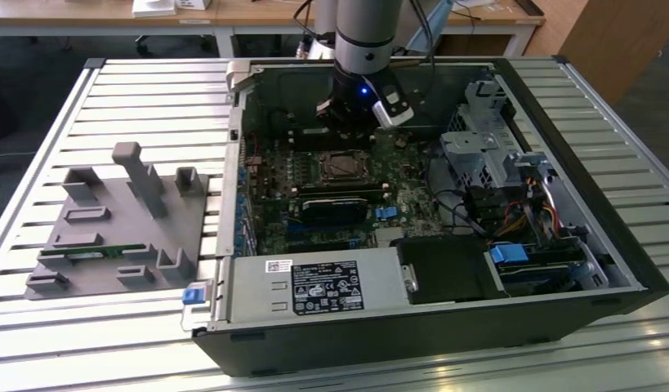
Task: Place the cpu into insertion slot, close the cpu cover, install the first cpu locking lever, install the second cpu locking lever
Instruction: 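Install the first cpu locking lever, then install the second cpu locking lever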
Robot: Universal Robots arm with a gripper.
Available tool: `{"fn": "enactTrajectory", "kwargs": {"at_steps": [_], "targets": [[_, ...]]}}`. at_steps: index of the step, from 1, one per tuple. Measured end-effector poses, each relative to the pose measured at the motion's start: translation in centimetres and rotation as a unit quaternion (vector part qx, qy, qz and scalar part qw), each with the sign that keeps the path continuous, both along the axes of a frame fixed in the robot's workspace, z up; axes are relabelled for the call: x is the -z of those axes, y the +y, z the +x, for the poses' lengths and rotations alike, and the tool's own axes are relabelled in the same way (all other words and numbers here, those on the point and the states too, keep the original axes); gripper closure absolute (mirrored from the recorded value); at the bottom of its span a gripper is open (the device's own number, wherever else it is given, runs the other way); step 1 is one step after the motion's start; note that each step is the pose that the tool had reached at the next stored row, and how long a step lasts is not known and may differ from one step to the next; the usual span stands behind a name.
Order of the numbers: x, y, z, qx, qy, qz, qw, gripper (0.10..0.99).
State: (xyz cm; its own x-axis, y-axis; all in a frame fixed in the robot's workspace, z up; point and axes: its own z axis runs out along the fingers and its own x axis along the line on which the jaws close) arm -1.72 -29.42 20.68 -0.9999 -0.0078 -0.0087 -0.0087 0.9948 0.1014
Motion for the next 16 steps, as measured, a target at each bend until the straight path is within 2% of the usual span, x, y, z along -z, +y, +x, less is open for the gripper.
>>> {"fn": "enactTrajectory", "kwargs": {"at_steps": [16], "targets": [[0.0, -0.31, 0.06, 0.0, 0.0, -0.0001, 1.0, 0.969]]}}
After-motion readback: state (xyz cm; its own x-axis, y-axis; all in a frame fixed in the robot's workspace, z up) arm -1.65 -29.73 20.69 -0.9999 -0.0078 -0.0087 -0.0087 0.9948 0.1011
